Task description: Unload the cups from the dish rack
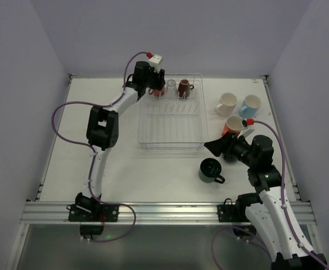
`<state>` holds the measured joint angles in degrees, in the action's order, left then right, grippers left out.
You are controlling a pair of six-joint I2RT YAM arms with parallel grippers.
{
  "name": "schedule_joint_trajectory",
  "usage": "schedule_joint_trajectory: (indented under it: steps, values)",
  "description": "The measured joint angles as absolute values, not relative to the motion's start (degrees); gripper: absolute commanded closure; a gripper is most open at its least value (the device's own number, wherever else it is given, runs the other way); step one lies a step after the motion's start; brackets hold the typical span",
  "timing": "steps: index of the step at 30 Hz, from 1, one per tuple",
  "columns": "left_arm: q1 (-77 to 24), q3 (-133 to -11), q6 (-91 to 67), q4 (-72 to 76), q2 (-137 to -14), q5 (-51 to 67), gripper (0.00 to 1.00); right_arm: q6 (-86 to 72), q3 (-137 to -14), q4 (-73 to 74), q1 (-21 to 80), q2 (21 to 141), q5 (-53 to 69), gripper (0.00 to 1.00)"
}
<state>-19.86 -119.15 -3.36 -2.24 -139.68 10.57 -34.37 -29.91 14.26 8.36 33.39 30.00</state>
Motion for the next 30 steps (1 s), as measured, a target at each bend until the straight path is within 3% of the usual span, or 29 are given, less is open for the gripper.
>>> schedule_joint_trajectory:
  steps: [20, 26, 30]
  values:
    - [-19.90, -116.57, -8.93, -2.07, -124.27, 11.20, 0.94, -43.99, -33.47, -2.92, 11.00, 44.73, 32.60, 0.36]
    - [-19.90, -97.78, -23.46, 5.19, -107.53, 18.00, 0.94, -50.57, -35.16, -15.75, 14.66, 52.86, 32.71, 0.25]
    - [-20.25, -78.96, -36.38, 18.22, -93.21, 23.46, 0.94, -53.34, -36.51, -22.65, 18.04, 58.28, 32.67, 0.17]
